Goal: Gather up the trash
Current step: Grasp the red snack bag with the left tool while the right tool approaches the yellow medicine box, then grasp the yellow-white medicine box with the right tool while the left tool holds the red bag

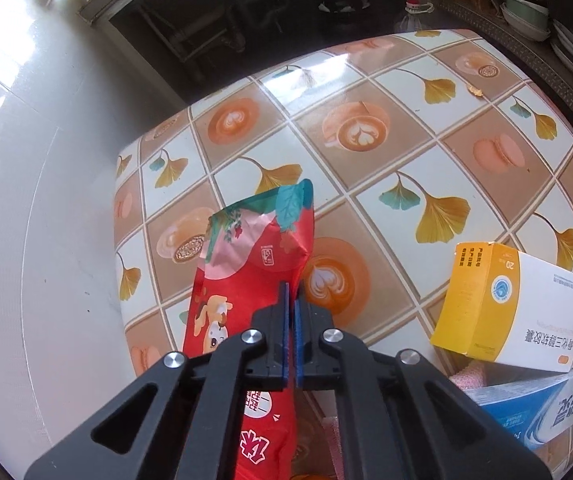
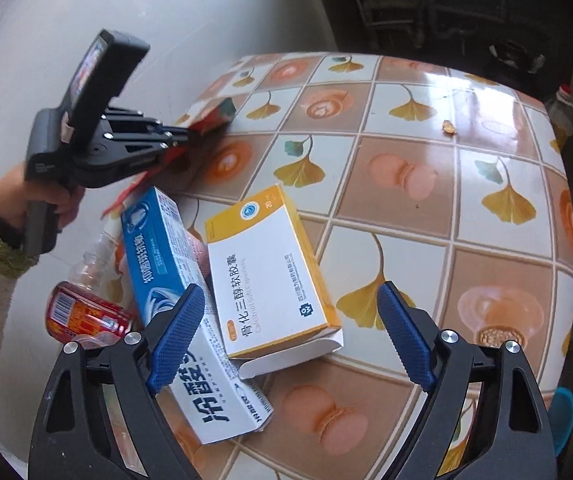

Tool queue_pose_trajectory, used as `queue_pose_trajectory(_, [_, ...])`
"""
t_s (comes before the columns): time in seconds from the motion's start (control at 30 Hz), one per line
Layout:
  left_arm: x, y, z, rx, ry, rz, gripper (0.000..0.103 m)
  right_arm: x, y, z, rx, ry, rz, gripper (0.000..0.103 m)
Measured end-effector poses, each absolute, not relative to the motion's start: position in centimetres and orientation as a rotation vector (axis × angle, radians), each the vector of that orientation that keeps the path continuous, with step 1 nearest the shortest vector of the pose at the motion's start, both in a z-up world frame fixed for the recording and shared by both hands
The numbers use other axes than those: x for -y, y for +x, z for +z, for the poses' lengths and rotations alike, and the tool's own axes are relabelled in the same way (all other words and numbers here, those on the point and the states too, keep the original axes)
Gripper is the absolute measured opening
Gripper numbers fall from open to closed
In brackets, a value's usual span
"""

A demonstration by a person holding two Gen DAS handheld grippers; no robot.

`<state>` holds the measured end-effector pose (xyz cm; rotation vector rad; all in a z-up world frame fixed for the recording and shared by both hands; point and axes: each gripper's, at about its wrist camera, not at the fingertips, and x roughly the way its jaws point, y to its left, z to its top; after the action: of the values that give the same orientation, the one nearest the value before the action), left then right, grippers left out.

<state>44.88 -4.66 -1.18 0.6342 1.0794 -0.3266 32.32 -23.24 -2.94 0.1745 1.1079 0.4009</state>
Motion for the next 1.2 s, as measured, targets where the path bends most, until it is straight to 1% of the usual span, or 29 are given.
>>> queue_pose_trajectory(0.17, [4.6, 44.0, -0.8, -1.053, 0.639, -0.337, 0.001, 21.2, 33.5, -4.2, -1.159, 0.088, 0.469, 0.081])
queue_pose_trajectory(0.2, [4.6, 43.9, -0.8, -1.051, 0.639, -0.339, 0.001, 20.9, 33.8, -4.5, -1.168, 0.080, 0.478, 0.079])
queue_pose_trajectory(0.3, [4.6, 43.7, -0.8, -1.048, 0.630, -0.343, 0.001, 20.5, 34.6, -5.2, -1.205, 0.064, 0.483, 0.069])
queue_pose_trajectory(0.4, [4.5, 43.8, -0.9, -1.046, 0.625, -0.346, 0.001, 20.3, 34.9, -5.8, -1.225, 0.058, 0.513, 0.068])
queue_pose_trajectory(0.47, [4.5, 43.7, -0.9, -1.044, 0.625, -0.347, 0.001, 20.3, 34.9, -5.6, -1.217, 0.051, 0.515, 0.064])
queue_pose_trajectory(0.57, [4.4, 43.7, -0.8, -1.042, 0.621, -0.347, 0.001, 21.0, 35.0, -5.3, -1.206, 0.062, 0.499, 0.050])
queue_pose_trajectory(0.63, [4.3, 43.8, -0.7, -1.043, 0.616, -0.346, 0.001, 21.8, 35.2, -5.0, -1.200, 0.081, 0.478, 0.032])
queue_pose_trajectory(0.7, [4.3, 43.8, -0.7, -1.043, 0.613, -0.347, 0.001, 22.7, 35.3, -4.7, -1.195, 0.098, 0.459, 0.027])
queue_pose_trajectory(0.8, [4.3, 43.8, -0.7, -1.043, 0.615, -0.347, 0.001, 23.5, 35.1, -4.5, -1.180, 0.081, 0.412, 0.027])
queue_pose_trajectory(0.87, [4.3, 43.8, -0.8, -1.043, 0.614, -0.347, 0.001, 24.2, 34.9, -4.3, -1.175, 0.084, 0.376, 0.023])
queue_pose_trajectory(0.97, [4.3, 43.8, -0.7, -1.045, 0.609, -0.348, 0.001, 26.3, 34.4, -4.1, -1.189, 0.204, 0.357, 0.023])
queue_pose_trajectory(1.07, [4.4, 43.7, -0.8, -1.046, 0.605, -0.351, 0.001, 28.4, 33.2, -4.1, -1.214, 0.421, 0.379, 0.039])
queue_pose_trajectory(1.1, [4.4, 43.7, -0.8, -1.046, 0.605, -0.351, 0.001, 28.7, 32.7, -4.3, -1.232, 0.480, 0.380, 0.047])
queue_pose_trajectory(1.2, [4.5, 43.7, -0.8, -1.048, 0.606, -0.351, 0.001, 28.3, 31.5, -5.3, -1.295, 0.576, 0.417, 0.048])
